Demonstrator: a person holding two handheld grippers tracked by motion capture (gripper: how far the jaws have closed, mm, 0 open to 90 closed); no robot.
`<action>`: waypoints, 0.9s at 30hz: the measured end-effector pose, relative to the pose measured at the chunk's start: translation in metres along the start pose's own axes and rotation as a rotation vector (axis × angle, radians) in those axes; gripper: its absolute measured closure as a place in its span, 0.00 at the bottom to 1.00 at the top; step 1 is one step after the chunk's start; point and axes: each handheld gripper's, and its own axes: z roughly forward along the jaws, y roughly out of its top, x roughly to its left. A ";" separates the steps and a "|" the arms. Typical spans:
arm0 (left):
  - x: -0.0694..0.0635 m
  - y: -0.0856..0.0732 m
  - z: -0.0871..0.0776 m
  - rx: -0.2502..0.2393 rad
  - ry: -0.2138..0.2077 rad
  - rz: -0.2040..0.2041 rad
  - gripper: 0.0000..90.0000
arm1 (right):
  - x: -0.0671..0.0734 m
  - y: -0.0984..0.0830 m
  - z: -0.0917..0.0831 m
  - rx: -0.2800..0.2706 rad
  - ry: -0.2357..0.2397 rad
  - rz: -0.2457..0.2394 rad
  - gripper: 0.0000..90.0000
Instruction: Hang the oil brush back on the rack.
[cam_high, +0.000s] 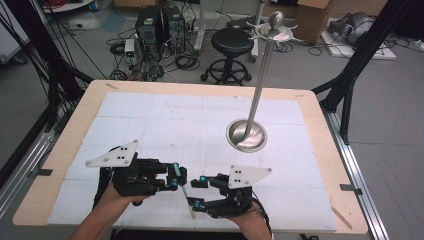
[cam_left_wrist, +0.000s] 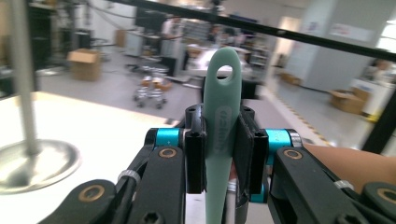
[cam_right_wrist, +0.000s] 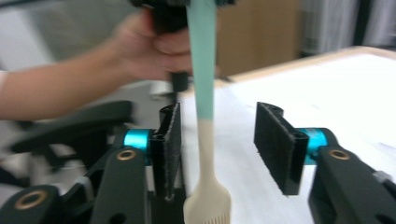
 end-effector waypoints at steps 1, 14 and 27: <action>0.000 0.000 0.000 0.005 0.024 0.003 0.84 | 0.002 0.000 -0.001 0.002 -0.027 -0.006 0.55; 0.001 -0.001 0.009 0.033 0.214 0.015 0.84 | 0.012 0.005 0.010 0.039 -0.270 -0.058 0.68; -0.001 -0.003 0.018 0.034 0.252 0.016 0.84 | 0.013 0.009 0.021 0.081 -0.370 -0.060 0.81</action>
